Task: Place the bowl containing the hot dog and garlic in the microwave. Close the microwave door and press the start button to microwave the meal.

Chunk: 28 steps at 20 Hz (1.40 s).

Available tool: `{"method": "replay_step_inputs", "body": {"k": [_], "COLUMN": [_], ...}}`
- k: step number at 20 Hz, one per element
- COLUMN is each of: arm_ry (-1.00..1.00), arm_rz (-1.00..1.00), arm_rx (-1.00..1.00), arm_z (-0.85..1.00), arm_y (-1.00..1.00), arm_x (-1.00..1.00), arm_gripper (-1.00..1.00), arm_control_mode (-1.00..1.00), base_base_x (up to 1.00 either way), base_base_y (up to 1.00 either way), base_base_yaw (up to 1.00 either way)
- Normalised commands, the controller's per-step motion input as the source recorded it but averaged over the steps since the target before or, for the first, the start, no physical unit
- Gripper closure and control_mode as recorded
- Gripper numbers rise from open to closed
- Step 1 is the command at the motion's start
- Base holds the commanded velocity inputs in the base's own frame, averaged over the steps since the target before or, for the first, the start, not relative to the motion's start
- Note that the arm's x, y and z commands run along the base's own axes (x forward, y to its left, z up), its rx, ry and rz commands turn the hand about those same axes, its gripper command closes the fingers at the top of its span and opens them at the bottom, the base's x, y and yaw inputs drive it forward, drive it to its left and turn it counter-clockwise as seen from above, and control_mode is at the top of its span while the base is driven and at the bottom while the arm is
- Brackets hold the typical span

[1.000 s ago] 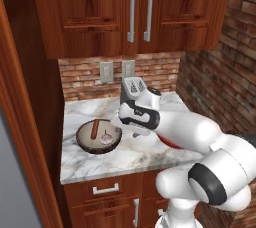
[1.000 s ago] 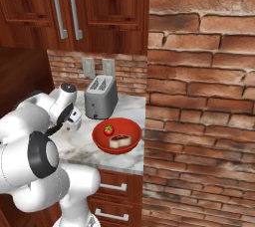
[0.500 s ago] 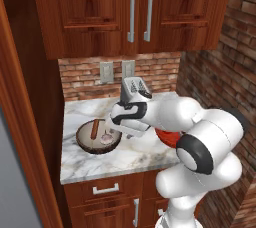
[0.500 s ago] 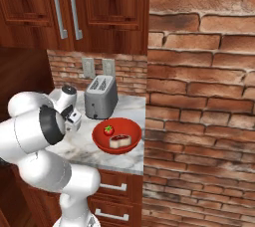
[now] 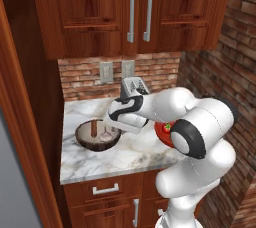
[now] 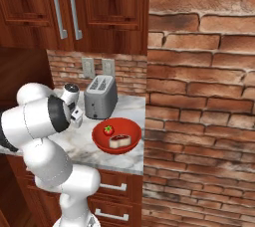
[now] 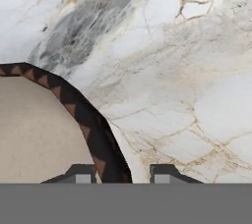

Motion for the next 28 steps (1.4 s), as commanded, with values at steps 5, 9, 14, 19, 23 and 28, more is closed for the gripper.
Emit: {"method": "replay_step_inputs", "body": {"k": [5,9,14,19,23,28], "arm_ry": [-0.04,-0.09,-0.13,-0.13,-0.06,-0.06], "arm_rz": [0.0,0.0,0.0,0.0,0.0,0.0], "arm_rx": [0.01,0.02,0.01,0.02,0.02,0.0], "arm_z": [0.05,0.54,0.68,0.89,0.82,0.86], "arm_y": [-0.06,-0.26,-0.43,-0.49,-0.58,-0.64], "arm_x": [-0.14,-0.46,-0.61,-0.8,-0.75,-0.74], "arm_gripper": [1.0,1.0,1.0,1.0,1.0,1.0], "arm_control_mode": [-1.0,-1.0,-1.0,-1.0,-1.0,-1.0], "base_base_x": [0.0,0.0,0.0,0.0,0.0,0.0], "base_base_y": [0.0,0.0,0.0,0.0,0.0,0.0], "base_base_yaw": [0.0,0.0,0.0,0.0,0.0,0.0]}}
